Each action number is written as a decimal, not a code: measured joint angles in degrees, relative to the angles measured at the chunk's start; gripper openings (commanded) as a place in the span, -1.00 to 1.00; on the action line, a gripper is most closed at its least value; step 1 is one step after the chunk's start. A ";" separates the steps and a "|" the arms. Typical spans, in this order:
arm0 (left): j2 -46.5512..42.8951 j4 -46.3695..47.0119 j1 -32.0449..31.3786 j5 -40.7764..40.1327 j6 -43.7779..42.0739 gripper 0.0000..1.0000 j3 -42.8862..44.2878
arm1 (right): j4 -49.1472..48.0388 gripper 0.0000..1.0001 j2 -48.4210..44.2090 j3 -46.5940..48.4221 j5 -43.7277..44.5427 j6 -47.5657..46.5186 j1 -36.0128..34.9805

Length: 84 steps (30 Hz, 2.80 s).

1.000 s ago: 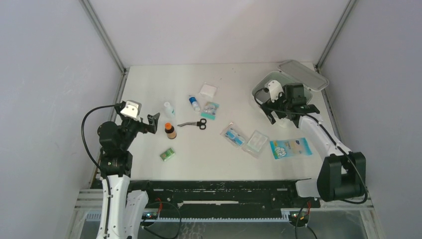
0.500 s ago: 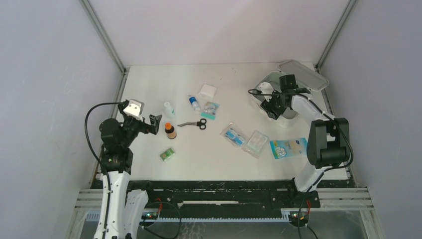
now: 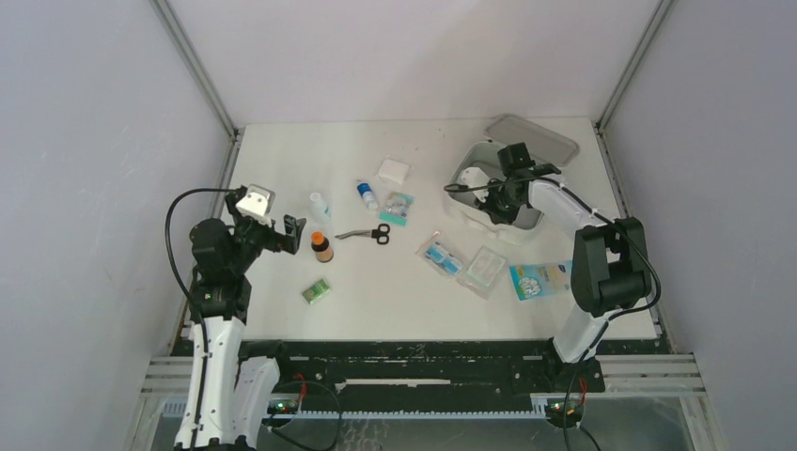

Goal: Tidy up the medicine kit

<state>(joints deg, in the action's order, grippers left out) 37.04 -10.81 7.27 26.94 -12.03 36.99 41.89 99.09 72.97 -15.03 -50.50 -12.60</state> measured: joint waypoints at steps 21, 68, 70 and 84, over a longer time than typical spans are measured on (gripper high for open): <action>5.01 -2.91 0.00 -0.15 -2.19 0.99 2.27 | 3.02 0.46 -0.87 -1.70 -0.50 -0.92 -6.49; 18.95 -16.96 -5.44 -2.12 -15.72 0.85 7.45 | -12.59 0.44 -25.66 -14.40 -8.87 24.39 -15.41; 20.70 -17.55 -6.62 -2.16 -17.29 0.86 7.45 | -12.59 0.43 -25.38 -14.43 -8.98 24.37 -15.41; 29.03 -18.03 -10.56 -3.91 -23.78 0.50 6.56 | -12.57 0.39 -25.29 -14.95 -7.85 23.04 -15.45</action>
<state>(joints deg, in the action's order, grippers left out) 66.06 -28.84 -3.29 23.03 -35.81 43.55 29.32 73.80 58.02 -22.87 -27.46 -28.05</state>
